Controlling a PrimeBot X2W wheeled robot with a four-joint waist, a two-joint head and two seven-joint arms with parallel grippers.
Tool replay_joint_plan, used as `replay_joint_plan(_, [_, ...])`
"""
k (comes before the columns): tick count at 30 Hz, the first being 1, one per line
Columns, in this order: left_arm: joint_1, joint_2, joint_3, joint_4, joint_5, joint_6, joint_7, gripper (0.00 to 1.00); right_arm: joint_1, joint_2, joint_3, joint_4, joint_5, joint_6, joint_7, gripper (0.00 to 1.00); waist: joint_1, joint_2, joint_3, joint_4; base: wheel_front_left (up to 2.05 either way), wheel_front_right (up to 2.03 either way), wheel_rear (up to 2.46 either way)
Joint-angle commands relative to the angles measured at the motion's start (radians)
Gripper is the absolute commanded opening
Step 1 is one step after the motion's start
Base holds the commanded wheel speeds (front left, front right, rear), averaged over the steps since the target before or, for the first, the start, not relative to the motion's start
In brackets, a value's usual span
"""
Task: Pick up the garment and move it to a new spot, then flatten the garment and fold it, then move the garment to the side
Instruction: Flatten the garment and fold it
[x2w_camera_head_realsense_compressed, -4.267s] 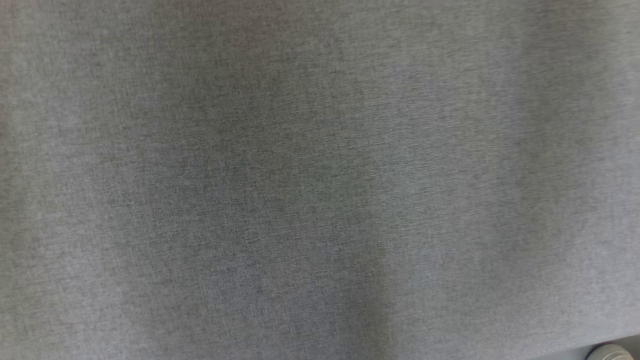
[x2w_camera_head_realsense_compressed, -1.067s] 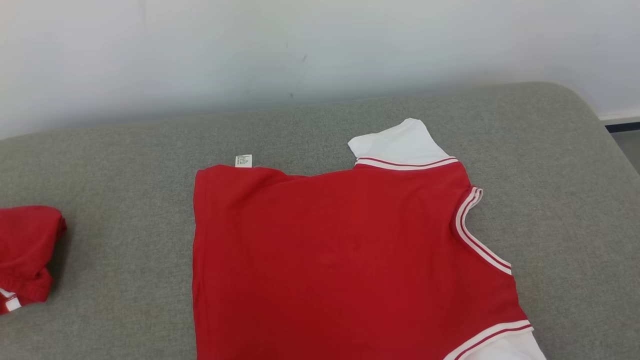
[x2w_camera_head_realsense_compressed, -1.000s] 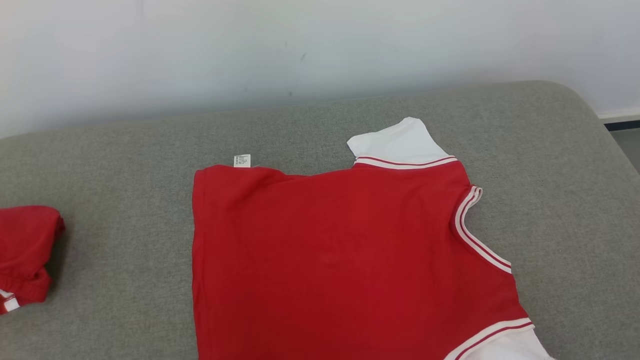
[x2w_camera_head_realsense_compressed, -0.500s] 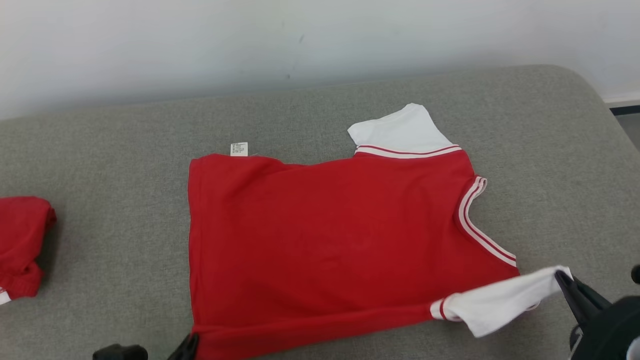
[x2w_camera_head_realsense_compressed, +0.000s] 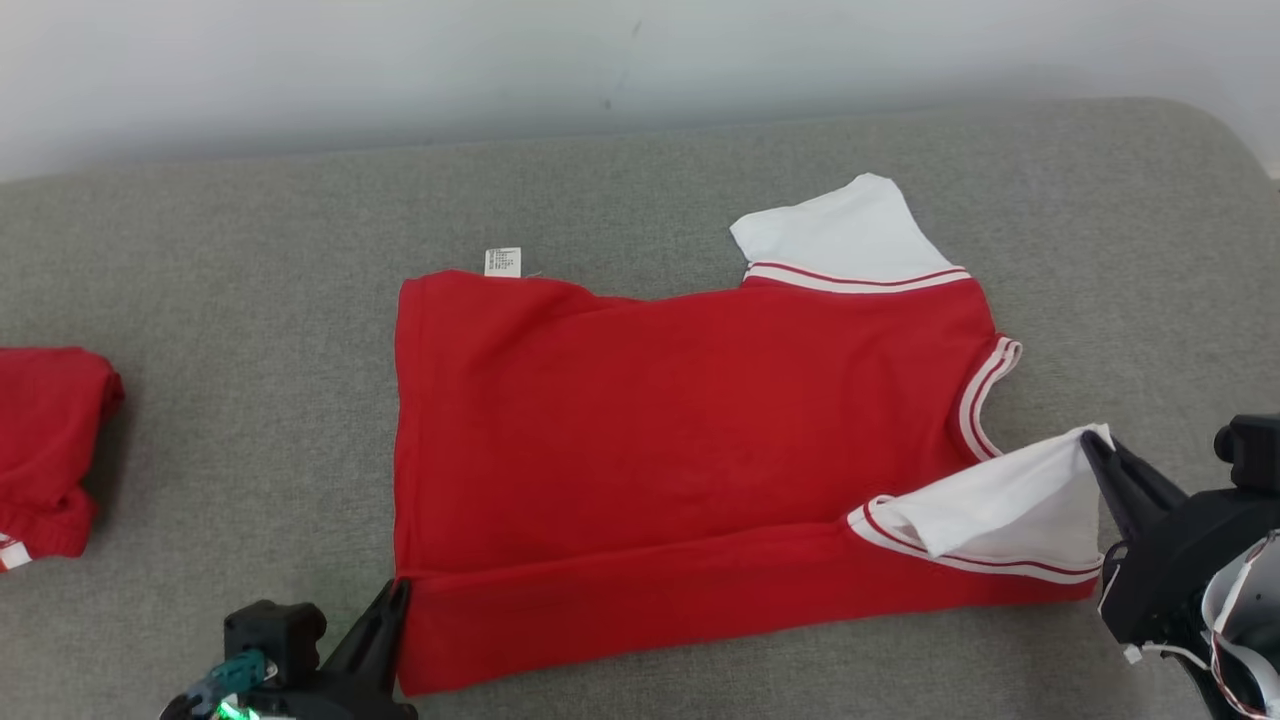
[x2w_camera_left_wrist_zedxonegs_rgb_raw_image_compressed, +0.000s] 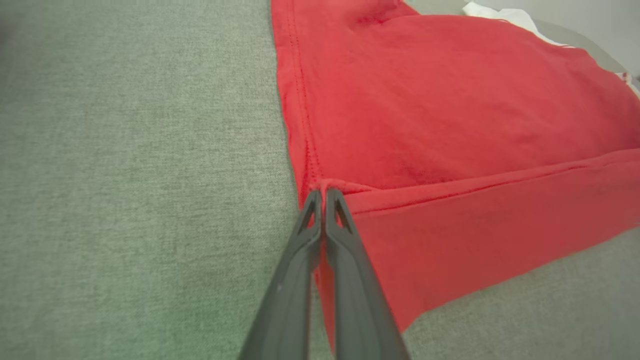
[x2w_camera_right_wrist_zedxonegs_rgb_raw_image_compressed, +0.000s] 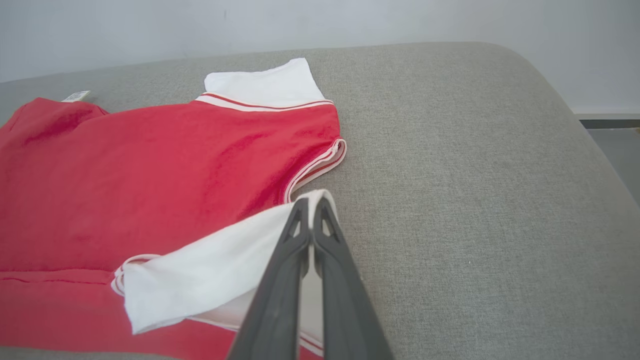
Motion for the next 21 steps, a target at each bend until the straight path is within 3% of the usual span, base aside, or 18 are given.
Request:
replay_joint_plan(1, [-0.023, -0.007, -0.005, 0.013, 0.008, -0.002, -0.009, 0.0, -0.02, -0.009, 0.002, 0.017, -0.008, -0.003, -0.019, 0.0, -0.0001, -0.0002, 0.018, 0.013, 0.0, 0.0, 0.0])
replay_joint_plan(10, [-0.129, -0.017, -0.021, 0.056, 0.058, -0.022, -0.023, 0.0, -0.059, 0.003, -0.033, 0.088, -0.044, -0.003, -0.084, 0.0, -0.0001, -0.0002, 0.057, 0.027, 0.0, 0.0, 0.0])
replay_joint_plan(21, [-0.231, -0.027, -0.036, 0.131, 0.085, -0.044, -0.023, 0.0, -0.119, 0.034, -0.008, 0.153, -0.069, -0.003, -0.137, 0.0, -0.0001, -0.0002, 0.094, 0.006, 0.0, 0.0, 0.0])
